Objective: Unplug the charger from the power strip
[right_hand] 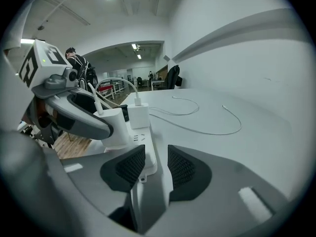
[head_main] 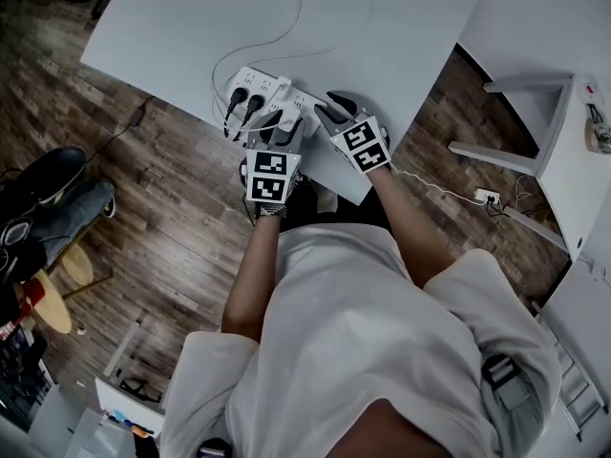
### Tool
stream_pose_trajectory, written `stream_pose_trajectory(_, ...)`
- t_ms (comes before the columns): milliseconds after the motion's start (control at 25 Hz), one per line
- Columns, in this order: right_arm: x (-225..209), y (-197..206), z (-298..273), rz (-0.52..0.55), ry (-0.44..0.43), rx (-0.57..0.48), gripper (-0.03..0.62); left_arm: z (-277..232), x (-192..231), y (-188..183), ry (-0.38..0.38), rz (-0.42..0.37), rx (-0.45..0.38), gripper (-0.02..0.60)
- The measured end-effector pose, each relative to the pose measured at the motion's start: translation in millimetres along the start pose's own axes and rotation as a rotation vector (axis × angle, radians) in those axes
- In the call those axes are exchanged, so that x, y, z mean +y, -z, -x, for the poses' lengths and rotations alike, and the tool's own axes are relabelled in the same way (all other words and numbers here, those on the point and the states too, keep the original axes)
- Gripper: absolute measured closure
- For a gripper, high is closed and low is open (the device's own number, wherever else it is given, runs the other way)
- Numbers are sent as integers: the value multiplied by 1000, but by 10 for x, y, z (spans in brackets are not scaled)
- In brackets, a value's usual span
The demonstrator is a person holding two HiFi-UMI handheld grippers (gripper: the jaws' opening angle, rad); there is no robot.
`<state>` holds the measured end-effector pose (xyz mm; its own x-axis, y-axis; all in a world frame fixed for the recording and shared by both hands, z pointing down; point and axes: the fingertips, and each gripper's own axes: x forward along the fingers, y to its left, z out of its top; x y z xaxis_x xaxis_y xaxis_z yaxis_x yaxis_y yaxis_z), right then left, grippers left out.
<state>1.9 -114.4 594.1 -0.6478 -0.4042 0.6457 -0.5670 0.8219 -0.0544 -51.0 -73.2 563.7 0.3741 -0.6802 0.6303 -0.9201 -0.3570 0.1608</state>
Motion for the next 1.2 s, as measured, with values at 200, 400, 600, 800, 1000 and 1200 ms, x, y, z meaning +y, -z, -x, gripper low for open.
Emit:
stream_pose_trajectory(200,-8,-2,-4,-21,2,-30,447,-11,3,-3,-1,-10,-9,425)
stream_pose_trajectory(400,-7,12,9,-22,5,-45,454,-11,1,-7,6,26,-28,428)
stream_pose_trajectory(600,-4,0,-5,-23,18,-62,456,-4,36,-25,-23,53,-57,430)
stream_pose_trajectory(800,31,20,12,-28,38,-56,487,-24,-4,-11,-81,-94,-43,441)
stream_pose_trajectory(1000,24,37,4,-34,44,-62,488,-36,-37,-10,-91,-141,-43,442)
stream_pose_trajectory(1200,-10,16,18,-54,53,-67,470,-20,9,-19,-49,-28,-69,440)
